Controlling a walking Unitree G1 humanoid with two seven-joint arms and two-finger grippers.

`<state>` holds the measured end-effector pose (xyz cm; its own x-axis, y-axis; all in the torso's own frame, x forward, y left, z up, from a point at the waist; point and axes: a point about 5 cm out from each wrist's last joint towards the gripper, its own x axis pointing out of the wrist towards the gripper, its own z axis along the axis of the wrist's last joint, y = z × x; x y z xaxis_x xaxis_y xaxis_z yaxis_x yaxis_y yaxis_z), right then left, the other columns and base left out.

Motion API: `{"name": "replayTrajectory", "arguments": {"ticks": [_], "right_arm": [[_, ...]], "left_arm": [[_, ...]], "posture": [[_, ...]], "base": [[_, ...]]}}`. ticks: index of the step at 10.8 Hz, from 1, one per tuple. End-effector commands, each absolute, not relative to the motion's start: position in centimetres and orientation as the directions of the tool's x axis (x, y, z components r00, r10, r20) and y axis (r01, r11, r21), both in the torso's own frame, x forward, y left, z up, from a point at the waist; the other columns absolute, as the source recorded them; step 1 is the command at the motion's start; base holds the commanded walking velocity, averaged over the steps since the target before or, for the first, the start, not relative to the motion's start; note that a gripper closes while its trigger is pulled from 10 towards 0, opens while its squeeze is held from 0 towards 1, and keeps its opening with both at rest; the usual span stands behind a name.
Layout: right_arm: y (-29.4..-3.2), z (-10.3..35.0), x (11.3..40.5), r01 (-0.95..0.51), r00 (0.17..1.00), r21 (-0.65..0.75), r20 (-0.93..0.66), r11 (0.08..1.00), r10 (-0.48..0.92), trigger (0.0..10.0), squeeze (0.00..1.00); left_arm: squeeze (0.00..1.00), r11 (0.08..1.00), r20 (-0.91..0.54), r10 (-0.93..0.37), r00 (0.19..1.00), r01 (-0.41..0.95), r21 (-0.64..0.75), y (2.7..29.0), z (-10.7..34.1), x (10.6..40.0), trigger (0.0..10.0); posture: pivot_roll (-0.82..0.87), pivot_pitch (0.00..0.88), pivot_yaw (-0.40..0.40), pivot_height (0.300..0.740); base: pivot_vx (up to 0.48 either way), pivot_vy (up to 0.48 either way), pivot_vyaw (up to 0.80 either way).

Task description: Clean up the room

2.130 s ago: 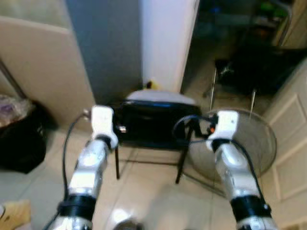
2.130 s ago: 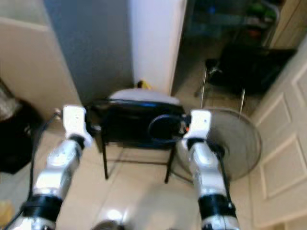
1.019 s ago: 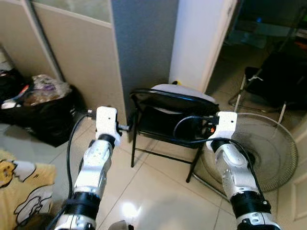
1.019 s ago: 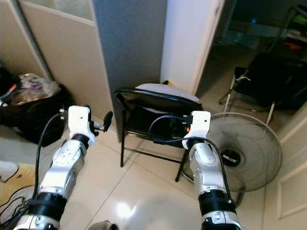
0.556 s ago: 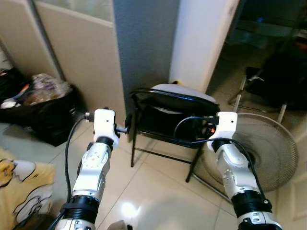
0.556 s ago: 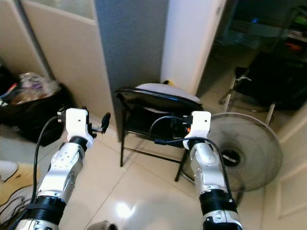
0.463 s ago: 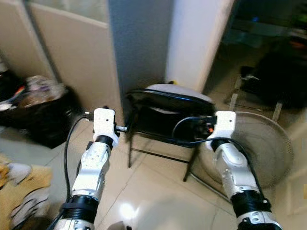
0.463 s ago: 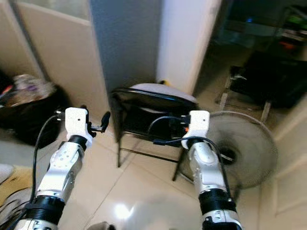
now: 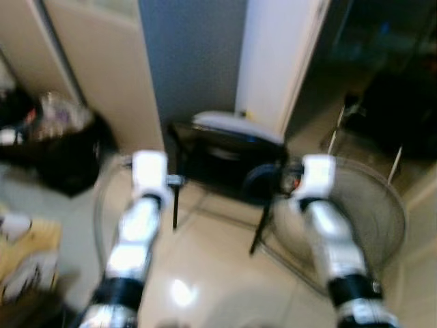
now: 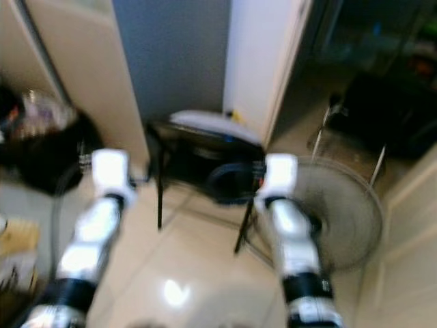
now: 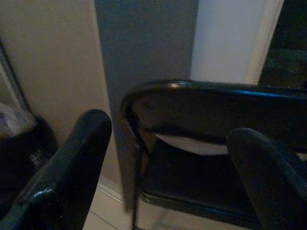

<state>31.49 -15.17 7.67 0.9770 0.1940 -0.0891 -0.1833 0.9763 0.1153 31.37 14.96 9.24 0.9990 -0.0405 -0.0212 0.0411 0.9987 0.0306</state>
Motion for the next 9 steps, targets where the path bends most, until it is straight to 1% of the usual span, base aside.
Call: {"name": "replayTrajectory", "arguments": {"ticks": [1, 2, 5, 8, 9], "right_arm": [[-15.90, 7.48, 31.18, -0.158, 0.982, 0.112, -0.089, 0.981, 0.169, 10.0, 0.00], [-16.08, 7.24, 30.97, -0.150, 0.982, 0.121, -0.097, 0.981, 0.162, 10.0, 0.00], [-15.80, 6.94, 30.82, -0.162, 0.979, 0.126, -0.105, 0.979, 0.176, 10.0, 0.00], [-15.67, 6.96, 30.89, -0.167, 0.979, 0.125, -0.100, 0.978, 0.180, 10.0, 0.00], [-15.47, 7.15, 30.83, -0.168, 0.981, 0.083, -0.082, 0.982, 0.175, 10.0, 0.00]], "left_arm": [[0.00, 0.999, -0.035, -0.026, 0.999, 0.027, 0.031, 14.81, 8.95, 31.23, 10.0], [0.00, 0.999, -0.062, 0.015, 0.998, -0.012, 0.038, 15.30, 8.57, 31.24, 10.0], [0.00, 1.000, -0.053, 0.013, 0.998, -0.012, 0.017, 15.53, 8.68, 31.08, 10.0], [0.00, 0.998, -0.076, -0.047, 0.996, 0.050, 0.048, 15.25, 8.51, 31.00, 10.0], [0.00, 0.998, -0.067, -0.036, 0.997, 0.039, 0.049, 15.59, 8.57, 30.94, 10.0]], "posture": [[-0.05, 0.000, -0.010, 0.740], [-0.05, 0.000, -0.009, 0.740], [-0.04, 0.000, -0.011, 0.740], [-0.03, 0.000, -0.013, 0.740], [-0.04, 0.000, -0.009, 0.740]], "base": [[-0.292, 0.382, 0.00], [-0.292, 0.382, 0.00], [-0.366, 0.309, 0.00], [0.000, 0.000, 0.00], [0.000, 0.000, 0.45]]}}
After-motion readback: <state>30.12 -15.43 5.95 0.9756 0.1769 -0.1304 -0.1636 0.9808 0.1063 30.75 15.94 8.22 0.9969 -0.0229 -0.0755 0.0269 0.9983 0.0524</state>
